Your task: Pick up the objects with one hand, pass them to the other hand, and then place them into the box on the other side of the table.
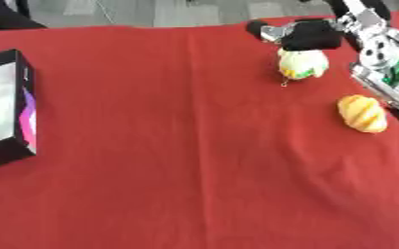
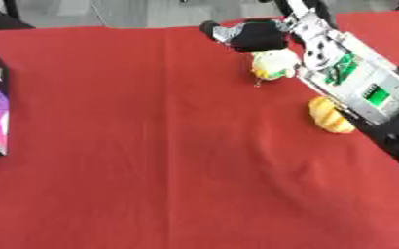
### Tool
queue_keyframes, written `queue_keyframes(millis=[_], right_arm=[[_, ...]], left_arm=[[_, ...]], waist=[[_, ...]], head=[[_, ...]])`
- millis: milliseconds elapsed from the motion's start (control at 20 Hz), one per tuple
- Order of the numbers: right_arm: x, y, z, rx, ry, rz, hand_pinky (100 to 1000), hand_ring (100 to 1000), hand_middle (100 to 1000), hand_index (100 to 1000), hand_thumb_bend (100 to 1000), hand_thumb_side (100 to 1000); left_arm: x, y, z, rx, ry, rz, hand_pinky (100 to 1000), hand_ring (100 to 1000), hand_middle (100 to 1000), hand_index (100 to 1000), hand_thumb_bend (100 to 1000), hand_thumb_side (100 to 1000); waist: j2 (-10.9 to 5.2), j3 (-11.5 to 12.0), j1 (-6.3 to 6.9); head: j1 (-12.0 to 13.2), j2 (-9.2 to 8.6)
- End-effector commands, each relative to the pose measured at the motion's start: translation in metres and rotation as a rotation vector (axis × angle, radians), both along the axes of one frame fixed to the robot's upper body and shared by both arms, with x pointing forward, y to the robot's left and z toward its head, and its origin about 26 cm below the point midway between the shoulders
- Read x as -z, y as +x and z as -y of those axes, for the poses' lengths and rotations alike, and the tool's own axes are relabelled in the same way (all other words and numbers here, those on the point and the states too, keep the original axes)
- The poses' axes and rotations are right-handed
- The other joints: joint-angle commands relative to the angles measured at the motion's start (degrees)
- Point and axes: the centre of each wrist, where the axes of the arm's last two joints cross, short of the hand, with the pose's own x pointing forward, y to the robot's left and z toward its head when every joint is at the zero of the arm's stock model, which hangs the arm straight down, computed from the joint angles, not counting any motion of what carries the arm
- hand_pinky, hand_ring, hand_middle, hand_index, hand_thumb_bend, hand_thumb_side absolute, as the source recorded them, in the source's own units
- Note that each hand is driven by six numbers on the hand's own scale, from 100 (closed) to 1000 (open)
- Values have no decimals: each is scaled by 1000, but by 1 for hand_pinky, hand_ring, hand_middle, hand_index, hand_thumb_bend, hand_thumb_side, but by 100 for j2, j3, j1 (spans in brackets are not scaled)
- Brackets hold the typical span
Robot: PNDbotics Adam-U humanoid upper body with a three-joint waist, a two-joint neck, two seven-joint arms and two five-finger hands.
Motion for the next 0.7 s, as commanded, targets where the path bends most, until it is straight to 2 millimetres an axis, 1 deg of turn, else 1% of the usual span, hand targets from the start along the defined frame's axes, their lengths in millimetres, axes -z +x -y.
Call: queue_keyframes(millis=[50, 250, 350, 450, 700], right_arm=[[-12, -3, 11, 46, -35, 41, 798, 791, 741, 805, 583, 271], [-12, -5, 21, 77, -78, 26, 808, 802, 759, 812, 587, 296], [-8, -6, 26, 97, -99, -4, 816, 814, 776, 824, 613, 309], [-4, -8, 30, 115, -133, -39, 821, 823, 787, 829, 638, 321], [3, -10, 39, 157, -169, -150, 824, 829, 796, 837, 628, 356]], left_arm=[[-16, -11, 0, 30, -85, 58, 904, 785, 730, 768, 100, 584], [-12, -19, 2, 33, -166, 69, 901, 784, 733, 764, 100, 584], [-11, -23, 2, 10, -184, 83, 900, 784, 732, 764, 100, 584], [-9, -26, 1, -6, -180, 87, 900, 784, 730, 760, 100, 580], [-8, -32, -10, -46, -144, 77, 902, 787, 731, 757, 100, 578]], waist=[[-199, -13, -70], [-182, -4, -78], [-165, -20, -77], [-156, -49, -71], [-165, -186, -104]], head=[[22, 34], [19, 34], [14, 34], [39, 34], [88, 34]])
